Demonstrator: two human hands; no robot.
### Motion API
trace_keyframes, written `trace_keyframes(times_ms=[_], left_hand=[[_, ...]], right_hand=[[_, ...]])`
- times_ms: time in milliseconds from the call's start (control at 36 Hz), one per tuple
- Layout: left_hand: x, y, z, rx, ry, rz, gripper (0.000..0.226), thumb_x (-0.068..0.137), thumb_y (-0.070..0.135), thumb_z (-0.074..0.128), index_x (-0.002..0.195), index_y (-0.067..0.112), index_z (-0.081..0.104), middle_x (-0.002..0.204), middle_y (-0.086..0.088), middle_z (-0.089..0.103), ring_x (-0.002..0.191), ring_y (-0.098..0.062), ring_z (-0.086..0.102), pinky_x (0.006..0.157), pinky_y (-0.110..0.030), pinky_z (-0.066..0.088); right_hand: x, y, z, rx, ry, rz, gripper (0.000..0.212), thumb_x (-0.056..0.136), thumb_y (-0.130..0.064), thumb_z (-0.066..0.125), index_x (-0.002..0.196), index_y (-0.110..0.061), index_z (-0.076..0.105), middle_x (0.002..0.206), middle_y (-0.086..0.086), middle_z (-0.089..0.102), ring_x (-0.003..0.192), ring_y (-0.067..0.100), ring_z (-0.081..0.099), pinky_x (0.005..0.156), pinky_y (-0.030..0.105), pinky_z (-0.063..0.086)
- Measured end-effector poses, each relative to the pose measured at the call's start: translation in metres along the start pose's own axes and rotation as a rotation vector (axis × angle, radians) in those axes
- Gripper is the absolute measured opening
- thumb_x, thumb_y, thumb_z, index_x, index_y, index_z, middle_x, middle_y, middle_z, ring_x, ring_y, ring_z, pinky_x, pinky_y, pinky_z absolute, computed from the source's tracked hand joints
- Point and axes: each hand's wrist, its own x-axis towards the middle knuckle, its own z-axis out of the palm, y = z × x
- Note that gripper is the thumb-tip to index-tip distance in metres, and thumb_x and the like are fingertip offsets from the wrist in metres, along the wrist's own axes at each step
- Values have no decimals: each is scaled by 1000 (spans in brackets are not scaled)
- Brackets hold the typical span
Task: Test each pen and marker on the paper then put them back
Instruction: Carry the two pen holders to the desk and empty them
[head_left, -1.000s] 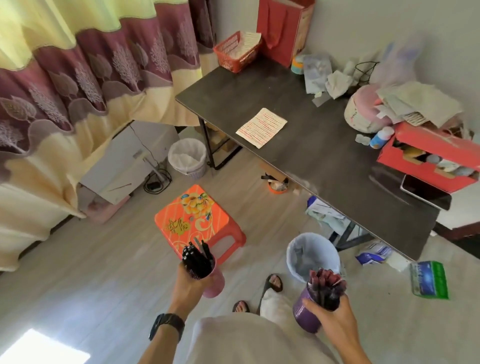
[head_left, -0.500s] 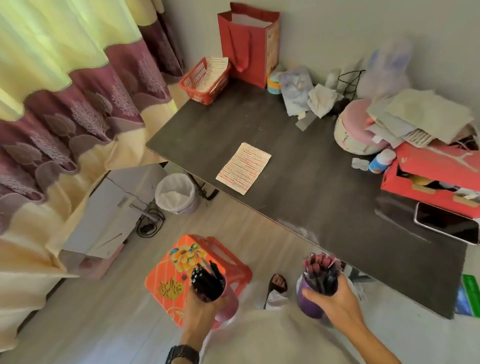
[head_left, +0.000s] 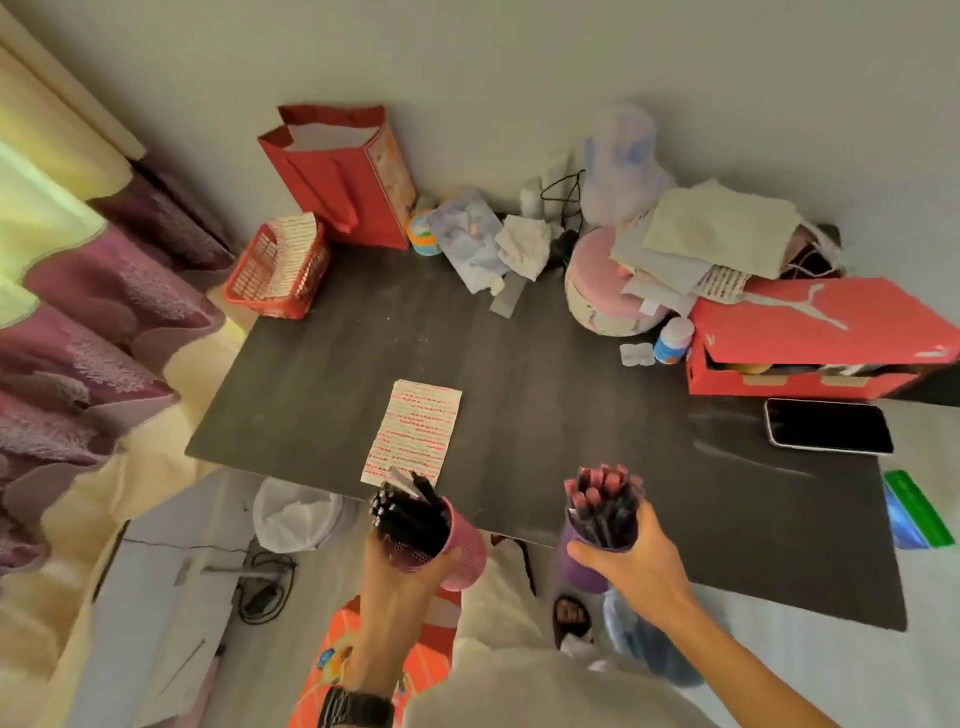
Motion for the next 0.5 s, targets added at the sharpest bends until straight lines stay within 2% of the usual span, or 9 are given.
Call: trace_keyframes(times_ms=[111,194,250,361,444,500], left_hand=[[36,23,20,76,-125,22,79,42,45,88,112,39,51,110,15,69,91,8,66,74,-22,52],[64,38,36,146,-230,17,87,40,44,88,118,36,49,114,15,66,97,1,66,75,-20,49],[83,47,47,193,-273,37,83,39,43,86,114,37,50,110,19,65,97,2,63,72,-18,48],[126,63,63,265,-377,103,69,41,42,85,103,38,55,94,26,70,86,9,65,63,-10,46],[159,73,68,280,-474,103,68,45,42,88,106,39,56,102,33,68,92,17,62,68,-8,48],[180,79,69,322,-533,100,70,45,47,88,106,42,54,101,38,65,92,24,57,71,-8,42]], right_hand=[[6,-3,4,49,29,48,111,41,-63,84,141,-39,40,104,-25,61,91,1,61,78,23,48],[12,-5,10,91,68,81,119,40,-62,84,146,-36,36,108,-20,62,98,9,62,86,28,49],[19,-6,16,132,108,108,122,41,-57,88,148,-34,34,107,-20,62,97,9,62,85,27,48],[40,-17,30,222,214,151,120,43,-38,97,145,-30,35,101,-24,61,91,7,63,80,25,48],[57,-33,44,244,313,179,111,51,-19,99,144,-24,39,101,-14,63,84,6,61,79,26,46],[69,-47,53,251,356,204,109,53,-12,98,146,-20,40,109,-4,65,89,13,61,83,24,46]])
